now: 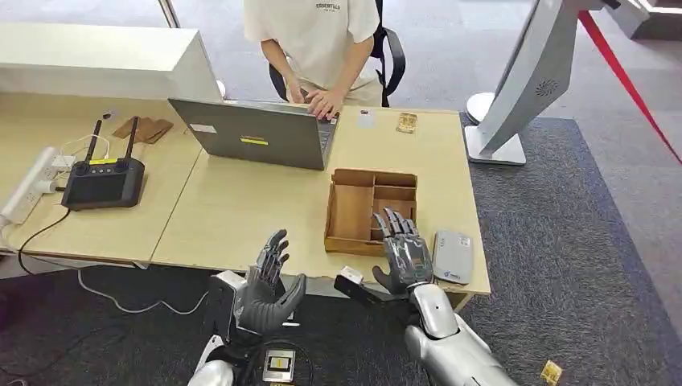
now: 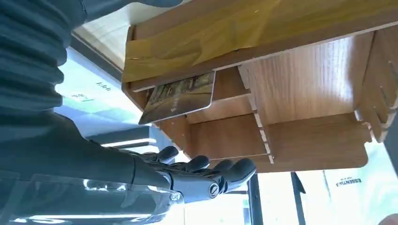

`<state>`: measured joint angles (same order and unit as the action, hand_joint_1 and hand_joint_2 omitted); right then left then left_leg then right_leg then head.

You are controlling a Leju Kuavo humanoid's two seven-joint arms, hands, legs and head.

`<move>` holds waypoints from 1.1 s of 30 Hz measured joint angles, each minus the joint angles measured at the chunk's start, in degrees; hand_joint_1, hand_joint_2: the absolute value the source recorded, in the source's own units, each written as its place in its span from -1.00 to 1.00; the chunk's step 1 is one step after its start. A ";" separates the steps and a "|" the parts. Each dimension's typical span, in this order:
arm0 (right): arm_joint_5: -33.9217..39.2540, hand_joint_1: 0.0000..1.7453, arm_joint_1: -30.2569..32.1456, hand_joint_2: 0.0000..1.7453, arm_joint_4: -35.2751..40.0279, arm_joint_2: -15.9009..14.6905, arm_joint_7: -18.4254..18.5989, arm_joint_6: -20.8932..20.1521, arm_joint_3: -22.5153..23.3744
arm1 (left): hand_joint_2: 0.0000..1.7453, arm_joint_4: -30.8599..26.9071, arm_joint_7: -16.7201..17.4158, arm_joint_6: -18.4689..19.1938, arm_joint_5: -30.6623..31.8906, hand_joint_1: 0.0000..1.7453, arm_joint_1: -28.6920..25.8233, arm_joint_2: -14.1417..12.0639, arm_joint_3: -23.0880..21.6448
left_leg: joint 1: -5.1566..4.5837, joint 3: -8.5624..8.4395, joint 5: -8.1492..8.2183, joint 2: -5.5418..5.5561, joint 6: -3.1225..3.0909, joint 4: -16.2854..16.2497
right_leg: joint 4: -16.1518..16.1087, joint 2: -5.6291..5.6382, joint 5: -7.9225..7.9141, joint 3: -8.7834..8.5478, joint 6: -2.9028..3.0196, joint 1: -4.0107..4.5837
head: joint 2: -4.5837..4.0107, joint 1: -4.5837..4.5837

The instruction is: Pass the card to the sensor for recognition and then transmit it.

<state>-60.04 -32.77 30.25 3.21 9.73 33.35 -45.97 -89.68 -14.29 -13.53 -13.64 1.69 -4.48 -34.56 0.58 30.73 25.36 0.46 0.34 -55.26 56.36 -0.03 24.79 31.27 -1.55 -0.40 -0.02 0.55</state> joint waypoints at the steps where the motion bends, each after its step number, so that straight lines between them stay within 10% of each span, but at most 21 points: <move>1: 0.04 -1.00 0.00 1.00 0.00 -0.02 0.09 -0.11 0.00 | 1.00 0.07 -0.07 0.00 -0.28 -1.00 0.00 0.00 0.00 | 0.00 0.00 0.00 0.00 0.00 0.00 | 0.00 0.00 0.00 0.00 0.00 0.00 | 0.00 0.00; 8: 1.18 -0.36 0.01 1.00 -0.31 -0.61 1.27 -1.01 -0.02 | 1.00 0.79 -1.03 0.00 -2.03 -1.00 0.57 0.00 -0.28 | 0.00 0.00 0.00 -0.02 0.00 0.00 | -0.01 0.01 0.00 0.03 0.00 0.00 | 0.00 0.00; 33: 1.25 -0.36 0.01 1.00 -0.85 -1.46 2.45 -1.99 -0.46 | 1.00 1.64 -1.03 0.00 -2.10 -1.00 0.65 0.00 -0.37 | 0.00 0.00 0.00 -0.02 0.00 0.00 | -0.01 0.01 0.00 0.02 0.00 0.00 | 0.00 0.00</move>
<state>-58.80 -32.76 29.40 1.75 12.17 31.36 -46.42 -88.04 -15.32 -13.53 -15.74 2.34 -4.48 -34.93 0.58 30.73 25.36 0.44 0.34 -55.26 56.35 -0.03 24.79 31.29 -1.54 -0.41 -0.02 0.55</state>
